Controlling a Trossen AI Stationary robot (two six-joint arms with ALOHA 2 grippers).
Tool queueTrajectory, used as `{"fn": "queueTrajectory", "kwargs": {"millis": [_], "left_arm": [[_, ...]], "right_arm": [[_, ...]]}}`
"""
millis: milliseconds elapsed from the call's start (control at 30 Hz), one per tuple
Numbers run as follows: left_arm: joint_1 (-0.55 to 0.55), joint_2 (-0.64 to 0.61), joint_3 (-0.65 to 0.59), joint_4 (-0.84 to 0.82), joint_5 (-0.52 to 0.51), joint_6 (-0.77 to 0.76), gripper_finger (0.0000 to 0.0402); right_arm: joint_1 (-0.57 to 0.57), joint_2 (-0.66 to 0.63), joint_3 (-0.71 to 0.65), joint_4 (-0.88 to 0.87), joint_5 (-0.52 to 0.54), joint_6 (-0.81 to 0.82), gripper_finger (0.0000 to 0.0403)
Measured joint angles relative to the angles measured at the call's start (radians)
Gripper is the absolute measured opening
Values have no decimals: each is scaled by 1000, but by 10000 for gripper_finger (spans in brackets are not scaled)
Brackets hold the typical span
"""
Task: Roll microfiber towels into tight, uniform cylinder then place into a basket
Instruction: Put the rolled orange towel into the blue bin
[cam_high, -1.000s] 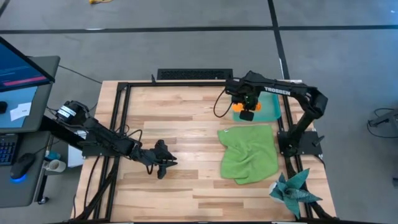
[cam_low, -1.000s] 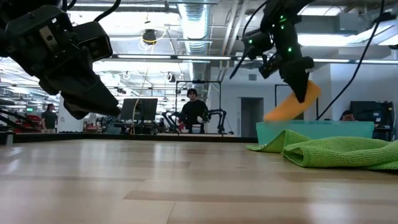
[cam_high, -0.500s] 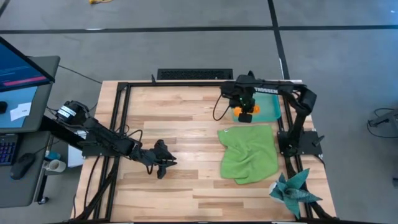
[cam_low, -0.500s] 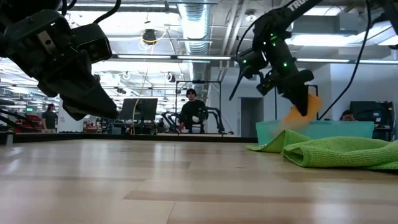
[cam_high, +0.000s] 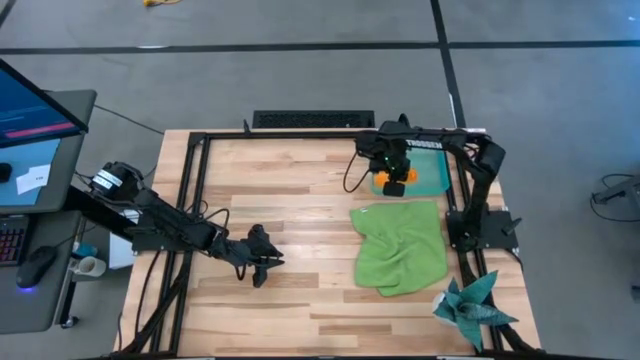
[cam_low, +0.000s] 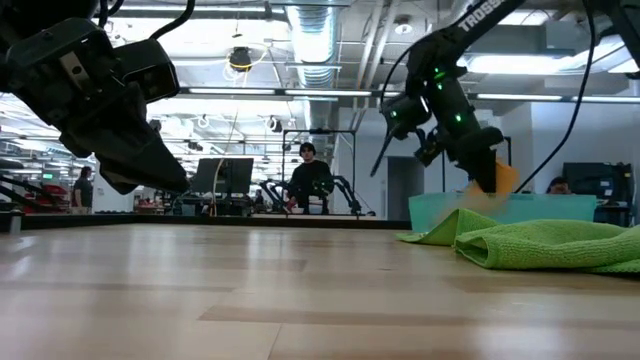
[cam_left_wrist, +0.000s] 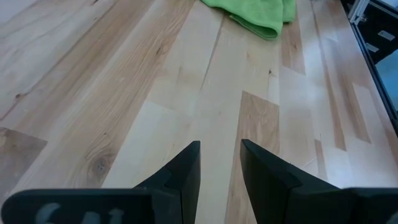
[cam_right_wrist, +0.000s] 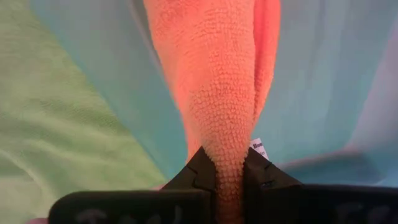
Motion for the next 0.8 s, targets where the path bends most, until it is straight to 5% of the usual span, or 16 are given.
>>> {"fn": "queueTrajectory", "kwargs": {"millis": [533,800], "left_arm": [[0,0,0,1,0,-11,104],[0,0,0,-2,0,-11,104]], "right_arm": [[-5,2,-63,70,1,-2,70],[-4,2,-63,76,1,29,127]]}}
